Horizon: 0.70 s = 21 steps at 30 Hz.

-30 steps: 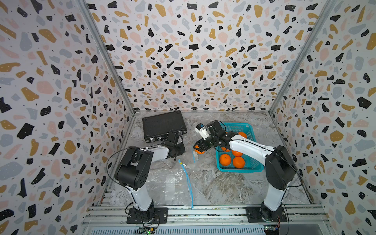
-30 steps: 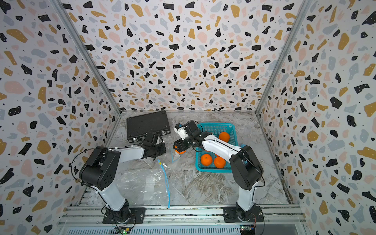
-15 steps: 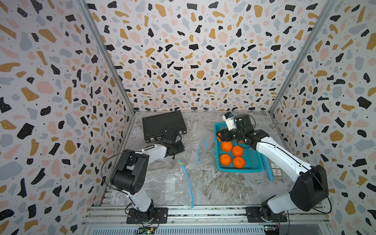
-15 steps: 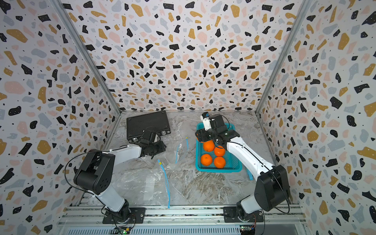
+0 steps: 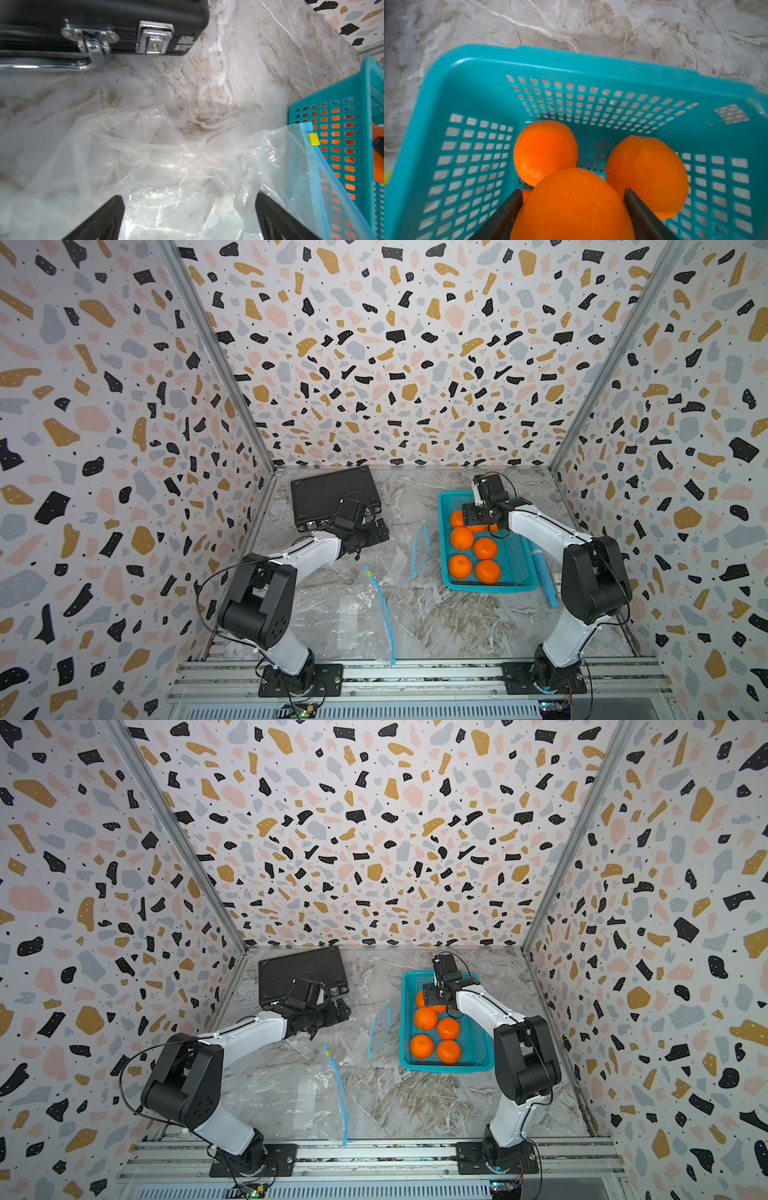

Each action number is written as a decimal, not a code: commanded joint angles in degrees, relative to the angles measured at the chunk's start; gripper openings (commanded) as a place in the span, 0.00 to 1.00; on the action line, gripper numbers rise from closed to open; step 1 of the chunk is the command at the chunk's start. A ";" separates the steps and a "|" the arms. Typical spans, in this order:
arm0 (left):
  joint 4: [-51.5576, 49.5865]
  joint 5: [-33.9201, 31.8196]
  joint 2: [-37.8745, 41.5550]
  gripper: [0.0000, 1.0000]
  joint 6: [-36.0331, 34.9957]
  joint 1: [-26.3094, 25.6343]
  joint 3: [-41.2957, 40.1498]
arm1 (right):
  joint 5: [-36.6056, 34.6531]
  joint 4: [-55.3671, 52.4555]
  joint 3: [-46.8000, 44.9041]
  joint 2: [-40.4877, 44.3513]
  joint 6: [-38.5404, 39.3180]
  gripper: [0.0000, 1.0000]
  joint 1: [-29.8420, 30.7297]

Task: Open the zip-top bag and take out the orange
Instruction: Place the orange in the basket.

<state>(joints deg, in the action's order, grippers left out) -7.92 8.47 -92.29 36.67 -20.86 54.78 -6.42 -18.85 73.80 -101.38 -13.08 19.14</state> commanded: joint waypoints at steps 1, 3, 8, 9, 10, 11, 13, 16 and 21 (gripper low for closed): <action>0.66 -0.47 2.99 0.99 -0.78 -0.41 -0.95 | -2.52 0.98 3.09 -0.10 -1.14 0.64 -0.59; 0.90 -0.46 3.69 0.99 -0.70 -0.50 -1.59 | -2.64 0.42 3.71 -1.46 -1.35 0.64 -0.59; 0.69 -0.03 4.36 1.00 -0.79 -0.63 -1.95 | -1.04 1.09 3.70 -5.16 -2.37 0.65 -0.68; 1.01 0.05 4.56 1.00 -0.73 -0.67 -2.20 | -0.98 1.05 3.69 -5.64 -2.50 0.65 -0.68; 1.23 0.14 4.65 0.99 -0.79 -0.68 -2.39 | -0.85 1.17 3.34 -5.88 -2.96 0.65 -0.67; 1.41 0.23 4.53 0.99 -0.65 -0.67 -2.52 | -0.28 1.70 2.70 -5.85 -3.04 0.65 -0.66; 1.42 0.32 4.41 0.99 -0.78 -0.80 -2.58 | -0.02 3.16 0.94 -5.14 -3.50 0.65 -0.61; 1.66 0.63 4.22 0.99 -0.56 -0.84 -2.51 | 0.56 4.56 -0.59 -5.15 -3.61 0.68 -0.61; 1.50 0.35 4.39 0.99 -0.37 -1.12 -2.58 | 2.03 3.68 1.03 -8.06 -3.05 0.85 -0.67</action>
<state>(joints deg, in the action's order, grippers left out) -7.64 8.71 -88.73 36.67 -21.63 52.75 -5.02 -13.87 73.91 -107.94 -15.90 18.44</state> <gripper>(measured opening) 0.993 0.838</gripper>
